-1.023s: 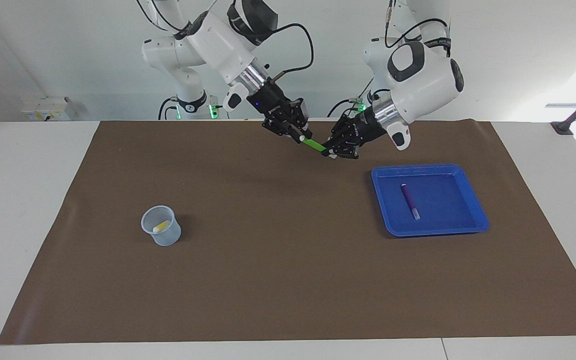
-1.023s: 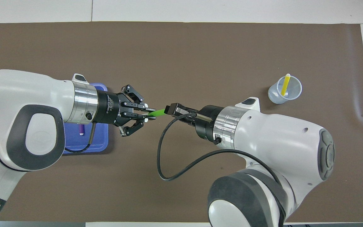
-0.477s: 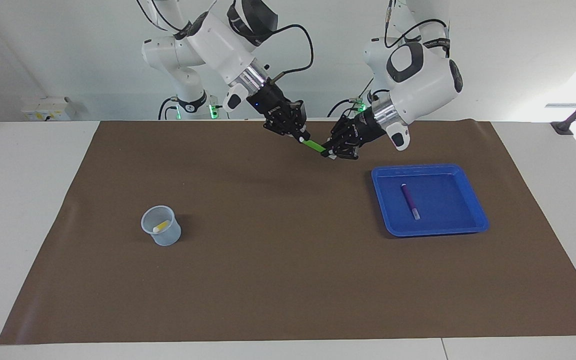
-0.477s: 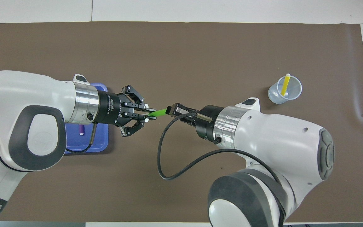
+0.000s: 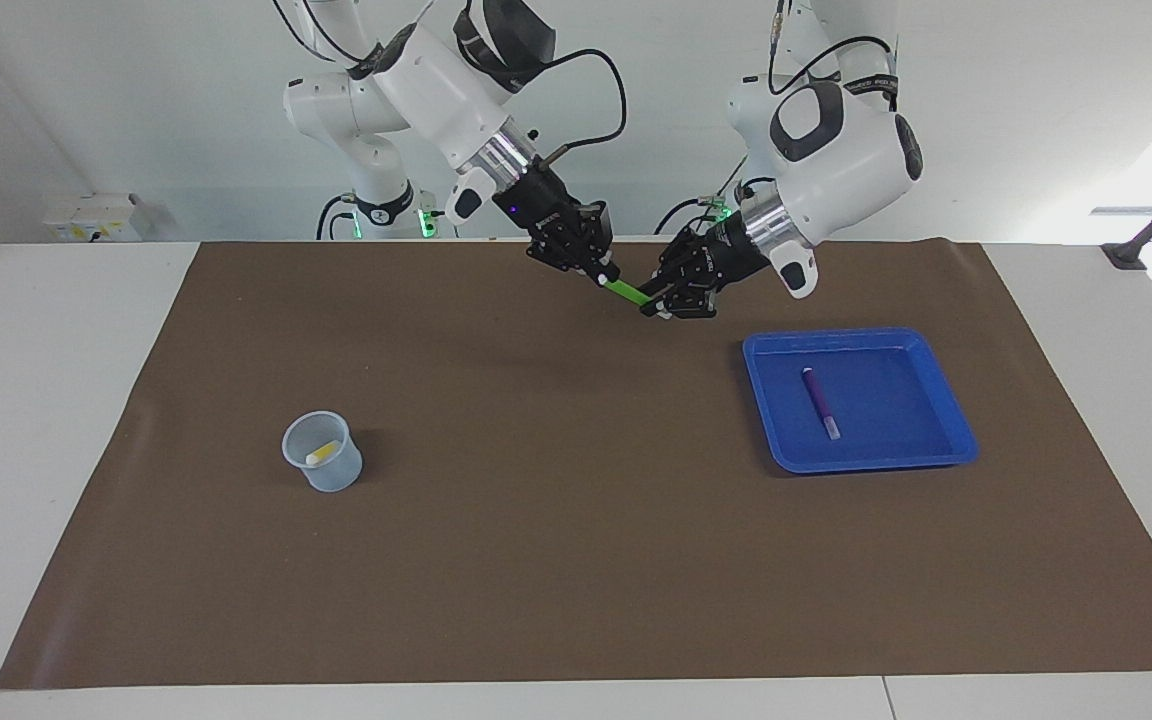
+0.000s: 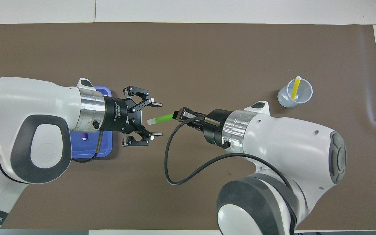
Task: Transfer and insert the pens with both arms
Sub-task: 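Open the left gripper while the right gripper pulls the green pen away, then insert the green pen into the white cup with the right gripper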
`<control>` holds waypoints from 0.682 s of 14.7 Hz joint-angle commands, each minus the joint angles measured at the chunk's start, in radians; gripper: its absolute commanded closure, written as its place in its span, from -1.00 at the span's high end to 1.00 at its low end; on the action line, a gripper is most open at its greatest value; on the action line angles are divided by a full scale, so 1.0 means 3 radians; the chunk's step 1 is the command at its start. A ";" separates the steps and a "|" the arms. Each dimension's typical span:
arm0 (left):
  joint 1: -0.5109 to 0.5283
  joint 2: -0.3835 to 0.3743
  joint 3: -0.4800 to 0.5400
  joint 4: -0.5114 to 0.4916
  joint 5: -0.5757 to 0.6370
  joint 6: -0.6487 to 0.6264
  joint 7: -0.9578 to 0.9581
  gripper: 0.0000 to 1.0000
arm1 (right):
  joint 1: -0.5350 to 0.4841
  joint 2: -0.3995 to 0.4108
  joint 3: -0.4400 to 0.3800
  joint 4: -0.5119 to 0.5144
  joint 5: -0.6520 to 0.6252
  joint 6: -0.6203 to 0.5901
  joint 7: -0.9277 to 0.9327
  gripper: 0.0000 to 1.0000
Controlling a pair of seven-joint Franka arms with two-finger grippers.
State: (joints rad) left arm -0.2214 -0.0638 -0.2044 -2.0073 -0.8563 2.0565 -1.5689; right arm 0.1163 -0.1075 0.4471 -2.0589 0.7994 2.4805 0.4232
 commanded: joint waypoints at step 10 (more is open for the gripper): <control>0.0364 -0.0120 0.0083 -0.0150 0.0593 -0.0320 0.1403 1.00 | -0.0826 0.0051 -0.0008 0.0230 -0.1978 -0.0900 -0.1531 -1.00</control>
State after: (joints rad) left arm -0.1479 -0.0667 -0.1805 -2.0234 -0.7449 1.9997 -1.2688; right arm -0.0616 -0.1092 0.4356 -2.0380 0.2884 2.2590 0.0962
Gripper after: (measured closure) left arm 0.000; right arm 0.828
